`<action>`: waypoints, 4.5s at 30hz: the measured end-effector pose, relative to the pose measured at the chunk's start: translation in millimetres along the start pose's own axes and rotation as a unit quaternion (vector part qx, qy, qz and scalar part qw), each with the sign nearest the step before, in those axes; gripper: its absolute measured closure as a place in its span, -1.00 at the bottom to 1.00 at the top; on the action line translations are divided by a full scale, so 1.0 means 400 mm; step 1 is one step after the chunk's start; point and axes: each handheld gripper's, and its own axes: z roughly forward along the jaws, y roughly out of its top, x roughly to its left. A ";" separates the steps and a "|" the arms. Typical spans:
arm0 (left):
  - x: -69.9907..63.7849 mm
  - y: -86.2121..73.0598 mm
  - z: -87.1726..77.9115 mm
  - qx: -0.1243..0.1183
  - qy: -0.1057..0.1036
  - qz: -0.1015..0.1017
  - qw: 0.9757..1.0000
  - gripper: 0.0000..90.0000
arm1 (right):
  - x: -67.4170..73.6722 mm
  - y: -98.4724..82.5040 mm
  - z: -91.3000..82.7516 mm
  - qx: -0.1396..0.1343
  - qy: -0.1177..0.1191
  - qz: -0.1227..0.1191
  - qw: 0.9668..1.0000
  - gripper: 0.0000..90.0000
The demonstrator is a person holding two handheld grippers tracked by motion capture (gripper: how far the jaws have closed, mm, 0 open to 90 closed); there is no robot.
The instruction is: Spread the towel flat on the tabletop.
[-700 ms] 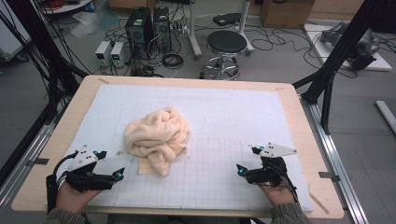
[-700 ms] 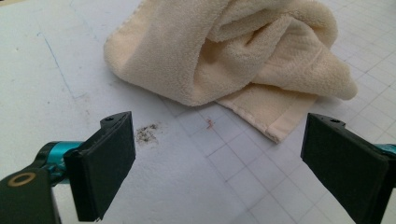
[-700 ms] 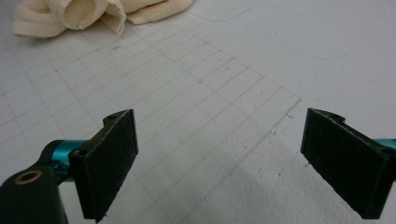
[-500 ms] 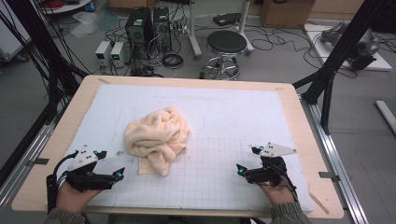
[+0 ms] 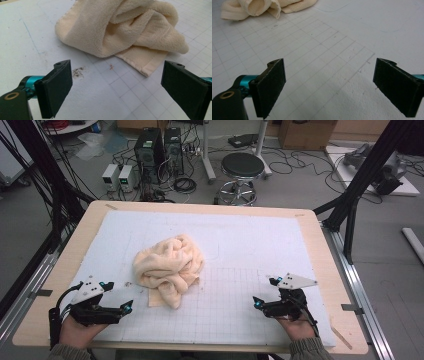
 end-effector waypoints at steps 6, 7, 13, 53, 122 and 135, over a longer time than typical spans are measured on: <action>-0.003 0.000 -0.002 -0.004 0.000 0.000 1.000 -0.76 | 0.002 0.001 -0.001 -0.003 -0.002 -0.001 1.000 -0.77; -0.003 0.000 -0.003 -0.004 0.001 0.001 1.000 -0.76 | 0.003 0.001 -0.001 -0.002 -0.002 -0.002 1.000 -0.77; -0.003 -0.002 -0.006 -0.005 0.001 -0.001 1.000 -0.76 | 0.006 0.007 0.002 -0.002 0.000 -0.006 1.000 -0.77; -0.007 0.017 0.008 -0.012 -0.001 0.001 1.000 -0.75 | 0.081 0.280 0.147 -0.012 0.075 -0.091 0.993 -0.68; -0.071 0.068 0.167 0.059 -0.077 0.075 0.992 0.94 | 0.143 0.271 0.351 0.084 0.177 -0.161 0.967 0.44; -0.053 0.067 0.119 0.035 -0.073 0.065 0.995 0.95 | 0.147 0.258 0.342 0.113 0.169 -0.183 0.962 0.89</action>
